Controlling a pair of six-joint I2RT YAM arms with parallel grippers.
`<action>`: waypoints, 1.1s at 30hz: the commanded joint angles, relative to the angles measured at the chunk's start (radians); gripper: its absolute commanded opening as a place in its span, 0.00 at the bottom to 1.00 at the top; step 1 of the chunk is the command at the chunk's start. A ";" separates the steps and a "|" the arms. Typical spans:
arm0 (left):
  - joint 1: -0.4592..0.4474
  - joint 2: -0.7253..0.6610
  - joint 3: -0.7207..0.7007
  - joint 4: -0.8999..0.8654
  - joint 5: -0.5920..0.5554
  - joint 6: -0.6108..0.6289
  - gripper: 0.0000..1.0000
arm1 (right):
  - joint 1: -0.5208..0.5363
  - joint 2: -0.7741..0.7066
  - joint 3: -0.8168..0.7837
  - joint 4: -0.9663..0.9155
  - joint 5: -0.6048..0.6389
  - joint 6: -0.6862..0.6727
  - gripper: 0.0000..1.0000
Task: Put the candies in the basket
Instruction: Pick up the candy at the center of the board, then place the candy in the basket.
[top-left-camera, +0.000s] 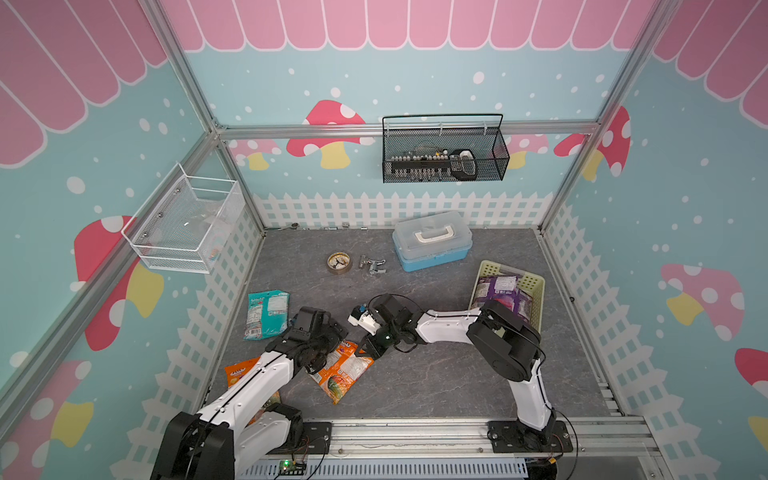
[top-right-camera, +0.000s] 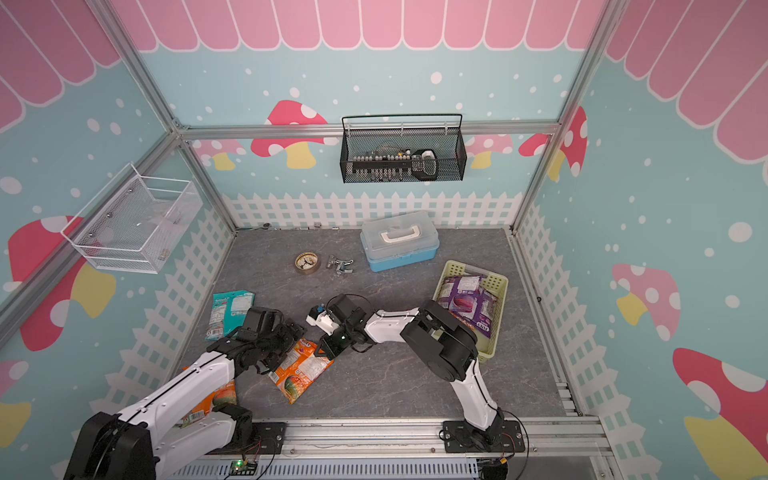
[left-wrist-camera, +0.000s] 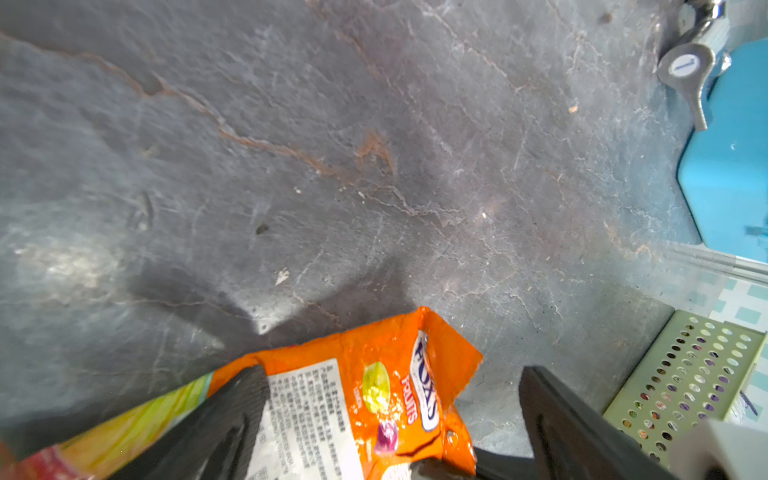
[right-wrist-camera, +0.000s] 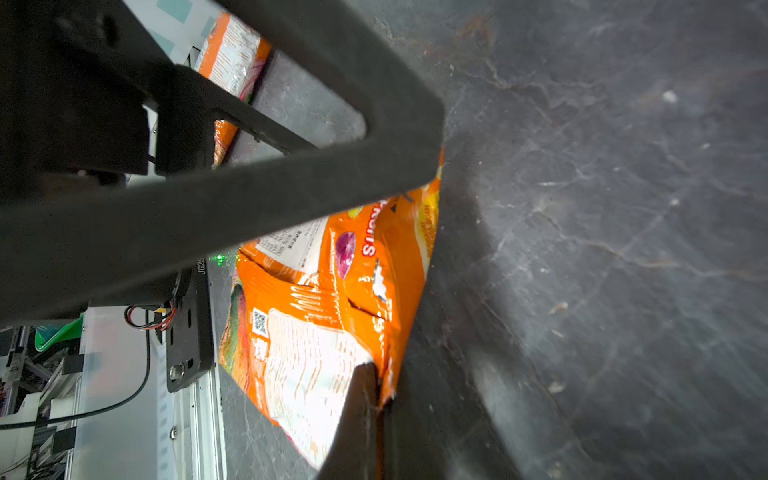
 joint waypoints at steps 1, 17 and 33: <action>0.003 -0.026 0.071 -0.012 -0.043 0.075 0.99 | -0.018 -0.088 -0.042 0.034 0.036 0.010 0.00; 0.003 -0.012 0.269 0.092 0.028 0.561 0.99 | -0.216 -0.649 -0.278 -0.118 0.262 0.026 0.00; 0.003 -0.008 0.218 0.152 0.097 0.600 0.99 | -0.555 -0.966 -0.180 -0.564 0.440 -0.071 0.00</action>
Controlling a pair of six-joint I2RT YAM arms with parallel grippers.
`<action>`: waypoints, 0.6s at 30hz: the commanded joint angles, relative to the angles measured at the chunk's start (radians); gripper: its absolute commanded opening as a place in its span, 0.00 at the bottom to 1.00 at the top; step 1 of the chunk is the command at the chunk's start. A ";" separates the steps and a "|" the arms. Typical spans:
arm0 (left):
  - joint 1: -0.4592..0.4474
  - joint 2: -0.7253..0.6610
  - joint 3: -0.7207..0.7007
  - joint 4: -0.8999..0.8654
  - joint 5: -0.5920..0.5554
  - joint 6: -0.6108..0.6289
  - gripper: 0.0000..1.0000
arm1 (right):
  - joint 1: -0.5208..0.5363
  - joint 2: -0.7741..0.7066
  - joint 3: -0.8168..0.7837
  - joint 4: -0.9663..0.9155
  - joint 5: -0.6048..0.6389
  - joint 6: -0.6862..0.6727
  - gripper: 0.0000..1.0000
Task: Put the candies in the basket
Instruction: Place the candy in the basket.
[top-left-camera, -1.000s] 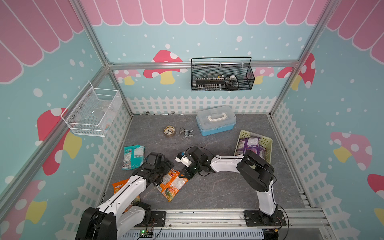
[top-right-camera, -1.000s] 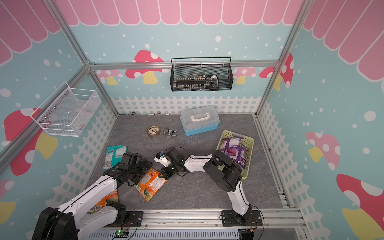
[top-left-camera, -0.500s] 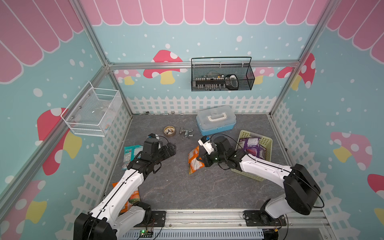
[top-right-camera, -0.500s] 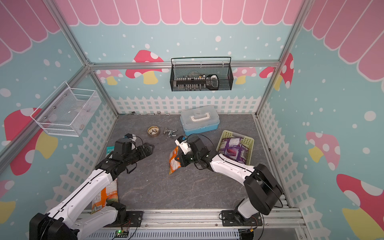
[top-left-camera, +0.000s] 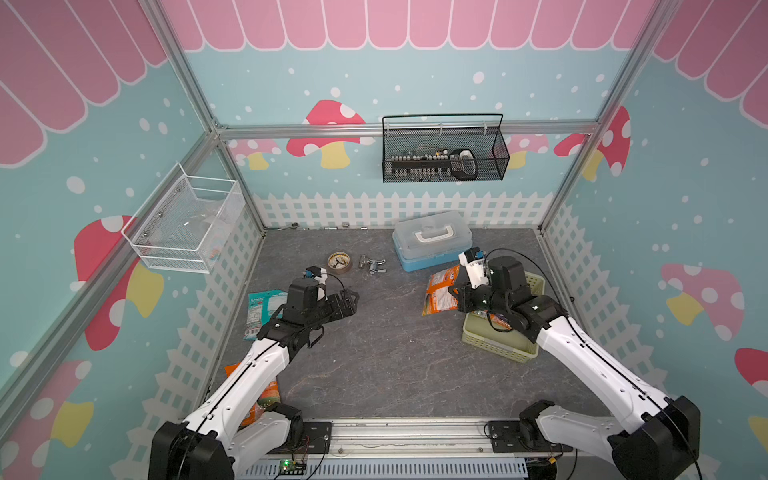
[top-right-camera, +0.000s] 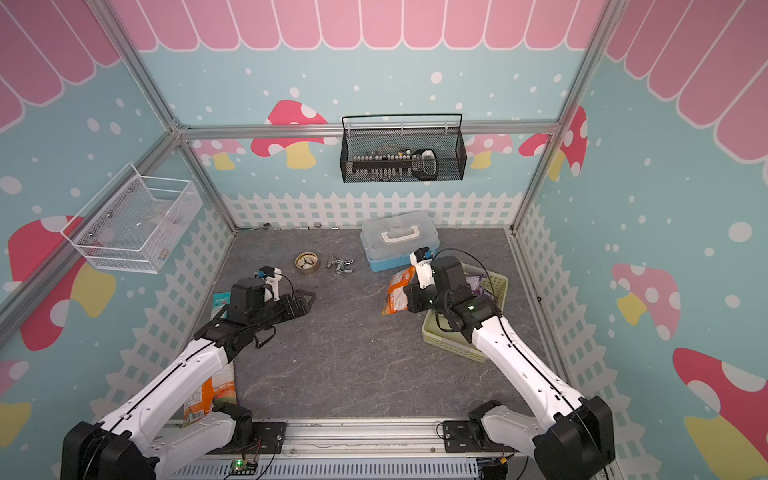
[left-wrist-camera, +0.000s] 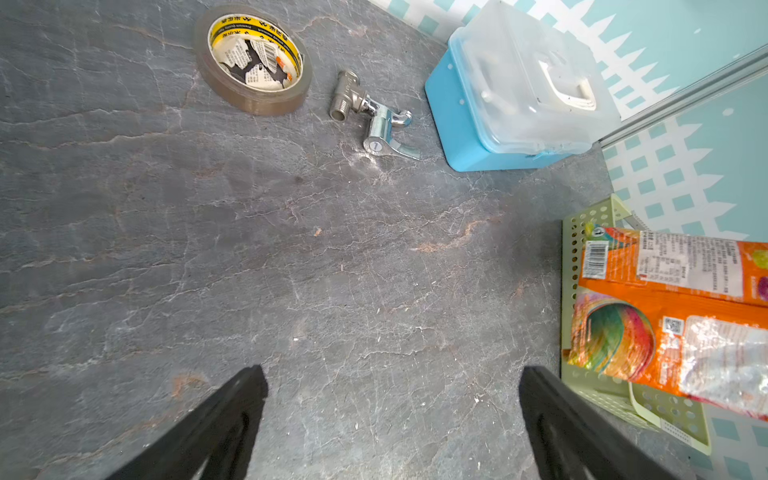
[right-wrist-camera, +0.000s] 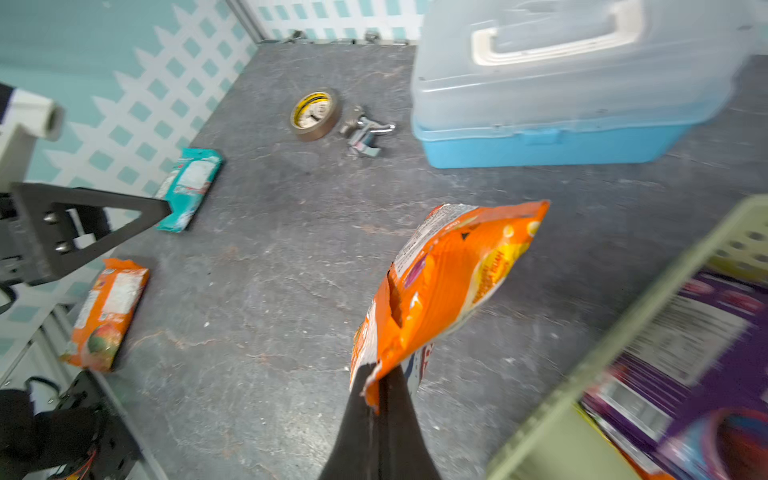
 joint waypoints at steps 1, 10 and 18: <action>0.003 -0.012 -0.010 0.022 0.024 0.037 0.99 | -0.066 -0.063 0.046 -0.108 0.048 -0.051 0.00; 0.003 -0.023 0.000 0.042 0.130 0.089 0.99 | -0.305 -0.106 0.049 -0.190 0.004 -0.115 0.00; 0.003 -0.005 -0.002 0.046 0.160 0.085 0.99 | -0.374 -0.131 -0.002 -0.216 -0.032 -0.112 0.00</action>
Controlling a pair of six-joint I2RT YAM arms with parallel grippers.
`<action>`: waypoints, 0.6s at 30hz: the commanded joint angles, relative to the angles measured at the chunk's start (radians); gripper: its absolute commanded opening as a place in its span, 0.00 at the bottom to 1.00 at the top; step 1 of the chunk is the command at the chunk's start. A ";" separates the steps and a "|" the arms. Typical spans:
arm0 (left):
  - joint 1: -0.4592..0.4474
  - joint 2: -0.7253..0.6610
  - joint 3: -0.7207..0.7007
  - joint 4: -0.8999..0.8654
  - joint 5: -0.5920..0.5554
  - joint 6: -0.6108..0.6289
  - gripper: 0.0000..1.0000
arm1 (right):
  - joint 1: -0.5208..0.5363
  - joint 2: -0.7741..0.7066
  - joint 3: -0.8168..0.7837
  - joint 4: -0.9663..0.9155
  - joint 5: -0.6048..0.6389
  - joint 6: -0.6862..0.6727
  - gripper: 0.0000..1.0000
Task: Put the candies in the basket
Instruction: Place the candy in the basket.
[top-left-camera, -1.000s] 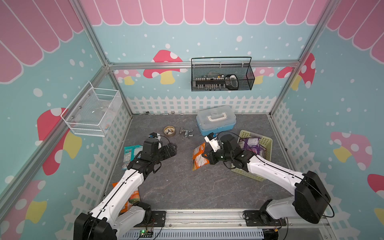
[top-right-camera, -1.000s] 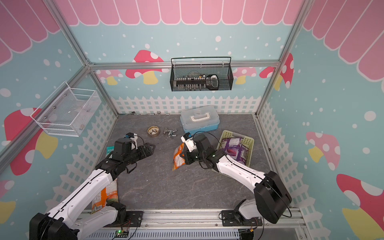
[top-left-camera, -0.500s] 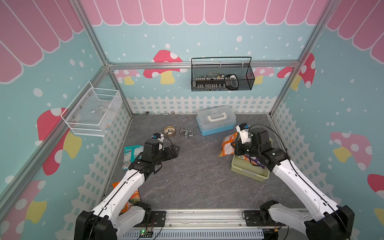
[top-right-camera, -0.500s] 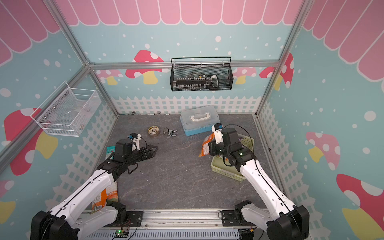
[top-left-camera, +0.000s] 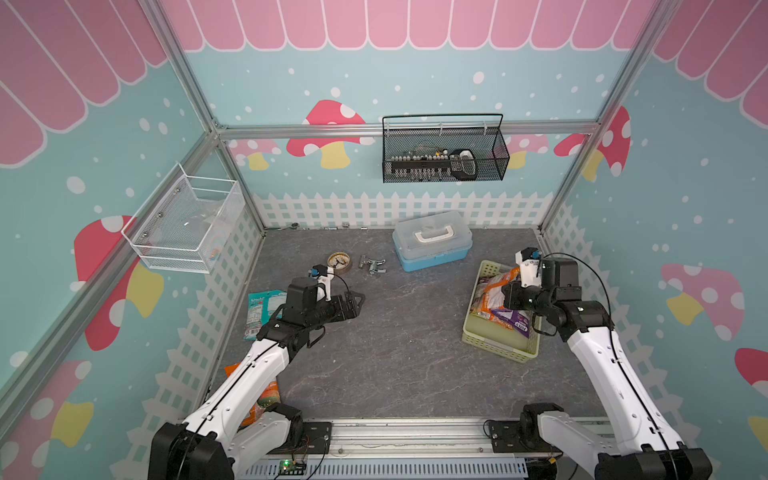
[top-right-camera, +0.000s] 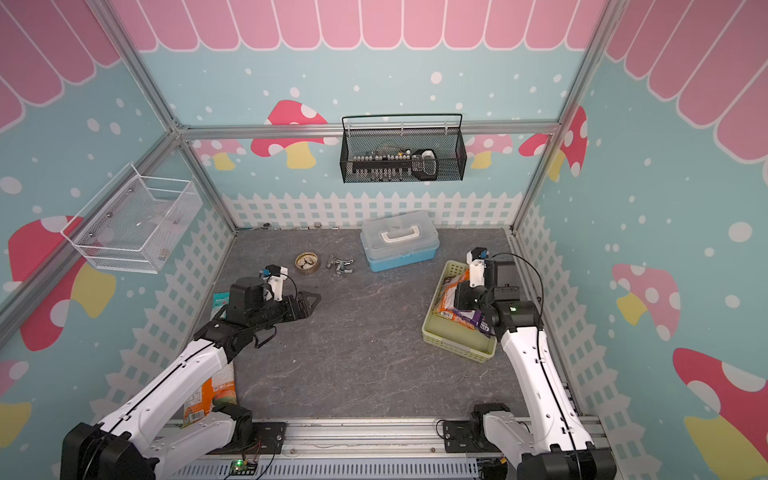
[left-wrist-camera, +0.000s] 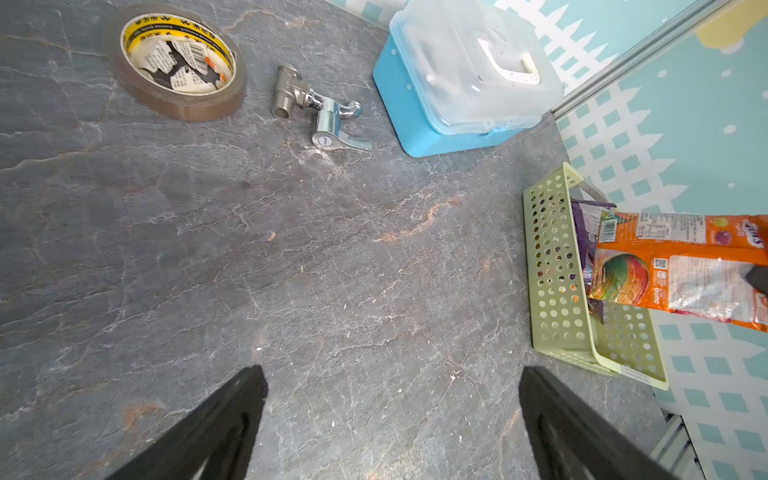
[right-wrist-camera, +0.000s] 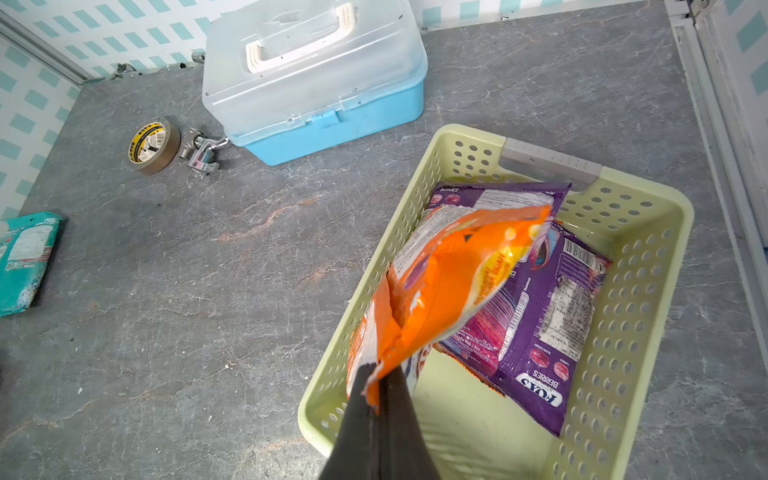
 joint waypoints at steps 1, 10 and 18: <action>0.003 0.002 0.001 0.018 0.048 0.023 0.99 | -0.016 -0.035 -0.028 -0.004 -0.032 -0.013 0.00; -0.014 0.023 0.025 0.026 0.239 0.093 0.99 | -0.036 -0.045 -0.065 -0.026 -0.038 -0.018 0.00; -0.024 0.023 0.032 0.027 0.221 0.102 0.99 | -0.039 -0.046 -0.138 0.015 -0.112 -0.004 0.00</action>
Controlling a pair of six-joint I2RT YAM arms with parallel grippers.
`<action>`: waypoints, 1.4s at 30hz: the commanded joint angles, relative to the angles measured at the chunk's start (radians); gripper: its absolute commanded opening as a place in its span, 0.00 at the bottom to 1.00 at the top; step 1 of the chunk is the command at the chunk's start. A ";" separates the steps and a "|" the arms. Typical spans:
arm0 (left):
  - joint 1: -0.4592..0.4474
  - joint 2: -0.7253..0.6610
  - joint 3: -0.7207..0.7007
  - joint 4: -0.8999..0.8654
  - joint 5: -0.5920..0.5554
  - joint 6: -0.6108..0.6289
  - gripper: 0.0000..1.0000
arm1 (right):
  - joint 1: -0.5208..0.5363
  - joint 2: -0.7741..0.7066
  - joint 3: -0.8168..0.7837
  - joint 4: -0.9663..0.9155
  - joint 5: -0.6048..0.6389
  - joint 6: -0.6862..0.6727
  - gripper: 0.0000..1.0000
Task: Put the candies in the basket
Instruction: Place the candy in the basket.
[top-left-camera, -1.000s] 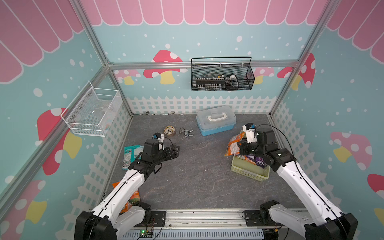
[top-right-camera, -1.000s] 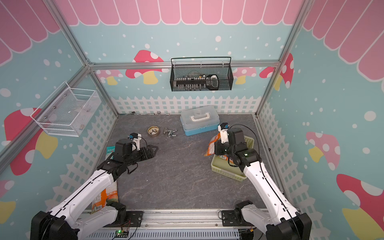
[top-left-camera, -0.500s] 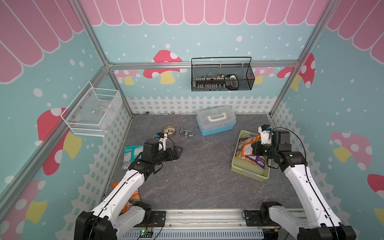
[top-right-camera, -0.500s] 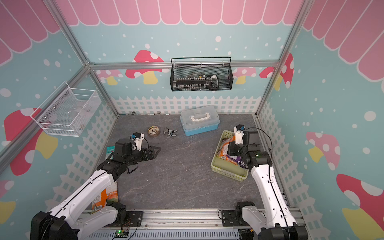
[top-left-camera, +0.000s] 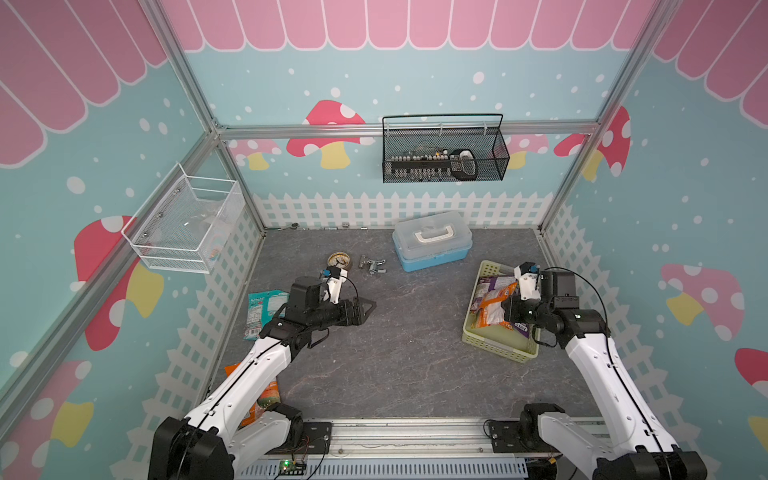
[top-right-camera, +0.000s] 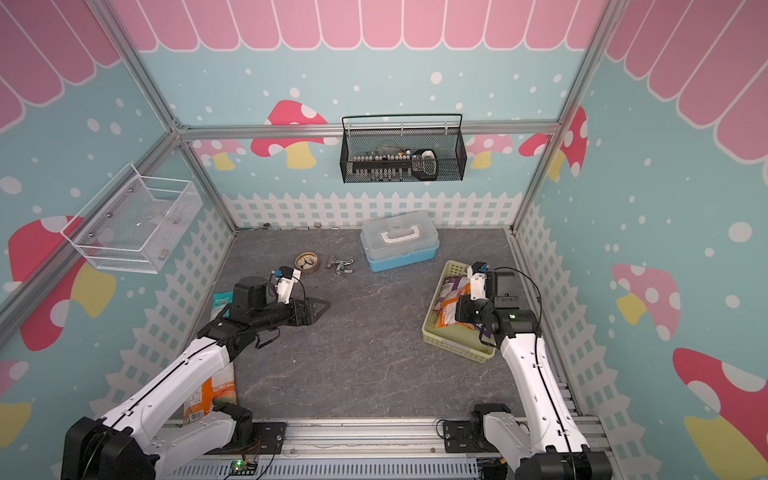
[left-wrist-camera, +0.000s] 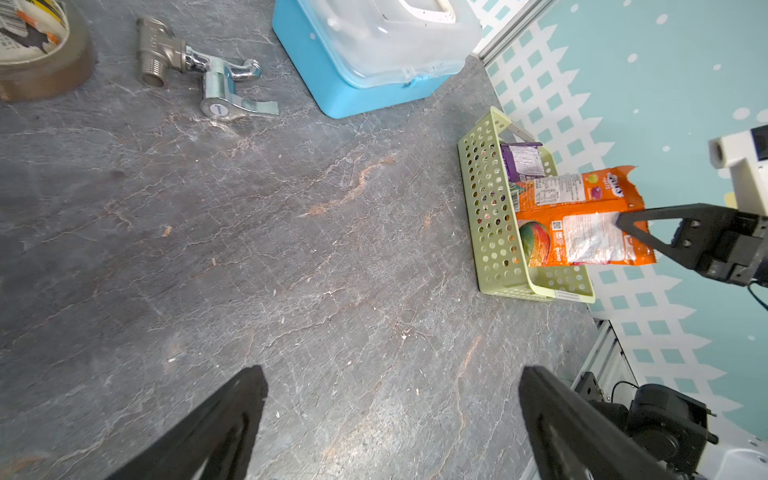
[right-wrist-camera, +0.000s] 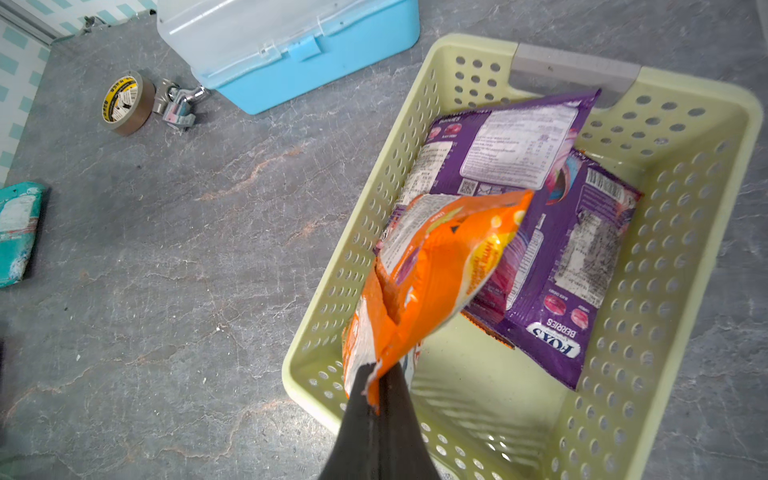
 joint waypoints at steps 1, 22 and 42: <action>-0.005 0.002 0.023 0.016 0.020 0.029 0.99 | -0.005 -0.023 -0.025 0.051 -0.070 0.002 0.00; -0.005 -0.008 0.021 0.016 0.001 0.023 0.99 | -0.010 0.032 -0.081 -0.004 0.267 0.118 0.49; -0.004 -0.025 0.008 0.015 -0.114 -0.023 0.99 | -0.010 0.142 -0.207 0.292 0.167 0.263 0.47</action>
